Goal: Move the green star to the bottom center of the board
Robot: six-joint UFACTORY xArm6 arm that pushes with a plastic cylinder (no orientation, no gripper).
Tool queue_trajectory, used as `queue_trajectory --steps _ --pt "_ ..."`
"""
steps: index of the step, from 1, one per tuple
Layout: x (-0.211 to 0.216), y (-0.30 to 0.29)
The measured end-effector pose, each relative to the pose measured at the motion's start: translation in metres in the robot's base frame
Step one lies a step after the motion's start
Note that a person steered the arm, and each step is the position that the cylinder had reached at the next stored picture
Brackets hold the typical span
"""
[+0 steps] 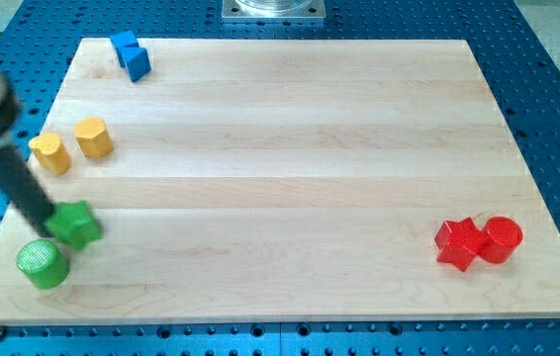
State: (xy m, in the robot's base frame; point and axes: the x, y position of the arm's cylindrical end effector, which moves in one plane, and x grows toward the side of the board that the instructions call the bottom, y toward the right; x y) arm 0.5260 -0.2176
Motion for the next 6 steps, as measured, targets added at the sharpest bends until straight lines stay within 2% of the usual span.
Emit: queue_trajectory --steps 1,2,3,5,6 --pt "0.002 0.06" --pt "0.021 0.068" --pt "0.027 0.042" --pt "0.035 0.166" --pt "0.037 0.159"
